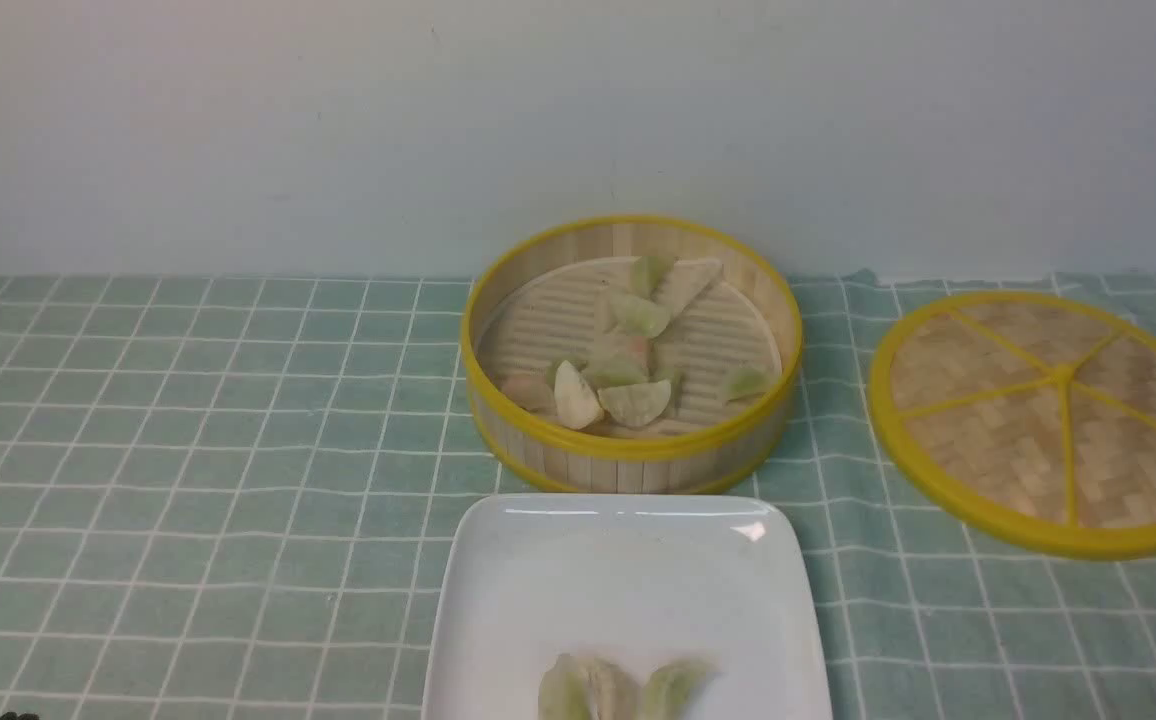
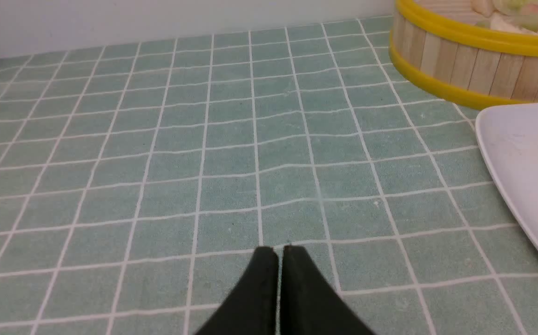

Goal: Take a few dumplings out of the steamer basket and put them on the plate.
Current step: Use the left arm to grab a dumpling from the steamer

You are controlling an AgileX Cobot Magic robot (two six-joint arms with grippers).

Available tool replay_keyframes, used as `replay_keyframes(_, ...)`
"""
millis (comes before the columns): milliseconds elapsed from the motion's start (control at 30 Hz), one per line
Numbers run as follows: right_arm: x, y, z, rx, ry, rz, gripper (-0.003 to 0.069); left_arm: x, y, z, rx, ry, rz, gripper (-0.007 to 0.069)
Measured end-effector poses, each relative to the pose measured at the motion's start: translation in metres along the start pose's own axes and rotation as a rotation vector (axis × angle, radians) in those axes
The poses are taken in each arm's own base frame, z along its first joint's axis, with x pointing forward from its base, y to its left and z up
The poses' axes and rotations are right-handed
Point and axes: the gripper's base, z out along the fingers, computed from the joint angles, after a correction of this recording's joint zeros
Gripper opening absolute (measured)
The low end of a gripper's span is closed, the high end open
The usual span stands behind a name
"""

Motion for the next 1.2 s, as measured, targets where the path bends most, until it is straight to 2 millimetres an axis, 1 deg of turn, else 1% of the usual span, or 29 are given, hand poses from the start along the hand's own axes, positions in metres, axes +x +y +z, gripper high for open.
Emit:
replay_keyframes(600, 0.0, 0.0, 0.0, 0.0, 0.0, 0.001, -0.0013, 0.0, 0.0, 0.0, 0.0, -0.004, 0.0, -0.0006)
replay_keyframes(700, 0.0, 0.0, 0.0, 0.0, 0.0, 0.001, -0.0013, -0.007, 0.0, 0.0, 0.007, -0.082, -0.039, -0.0006)
replay_keyframes(800, 0.0, 0.0, 0.0, 0.0, 0.0, 0.001, -0.0013, -0.022, 0.0, -0.003, 0.021, -0.259, -0.176, -0.0006)
replay_keyframes(833, 0.0, 0.0, 0.0, 0.0, 0.0, 0.001, -0.0013, -0.031, 0.002, -0.005, 0.026, -0.365, -0.264, -0.0006)
replay_keyframes(867, 0.0, 0.0, 0.0, 0.0, 0.0, 0.001, -0.0013, -0.031, 0.002, -0.005, 0.029, -0.365, -0.279, -0.0006)
replay_keyframes(900, 0.0, 0.0, 0.0, 0.0, 0.0, 0.001, -0.0013, -0.041, 0.006, -0.01, 0.036, -0.492, -0.405, -0.0006)
replay_keyframes(933, 0.0, 0.0, 0.0, 0.0, -0.001, 0.001, -0.0013, -0.048, 0.009, -0.014, 0.038, -0.587, -0.492, -0.0006)
replay_keyframes(967, 0.0, 0.0, 0.0, 0.0, -0.002, 0.002, -0.0013, -0.049, 0.01, -0.015, 0.04, -0.603, -0.513, -0.0006)
replay_keyframes(1000, -0.001, 0.001, 0.0, -0.006, -0.02, 0.023, -0.0013, -0.056, 0.015, -0.021, 0.044, -0.708, -0.602, -0.0006)
replay_keyframes(1033, -0.002, 0.001, 0.001, -0.018, -0.045, 0.076, -0.0013, -0.062, 0.017, -0.026, 0.054, -0.776, -0.66, -0.0006)
replay_keyframes(1100, -0.006, 0.003, 0.001, -0.038, -0.089, 0.162, -0.0013, -0.072, 0.018, -0.033, 0.077, -0.823, -0.698, -0.0006)
replay_keyframes(1133, -0.012, 0.004, 0.0, -0.065, -0.157, 0.298, -0.0013, -0.084, 0.018, -0.04, 0.103, -0.848, -0.718, -0.0006)
replay_keyframes(1167, -0.018, 0.003, -0.001, -0.088, -0.219, 0.427, -0.0013, -0.104, 0.016, -0.053, 0.139, -0.858, -0.71, -0.0006)
replay_keyframes(1200, -0.019, 0.003, -0.002, -0.092, -0.228, 0.456, -0.0013, -0.111, 0.015, -0.057, 0.147, -0.869, -0.701, -0.0006)
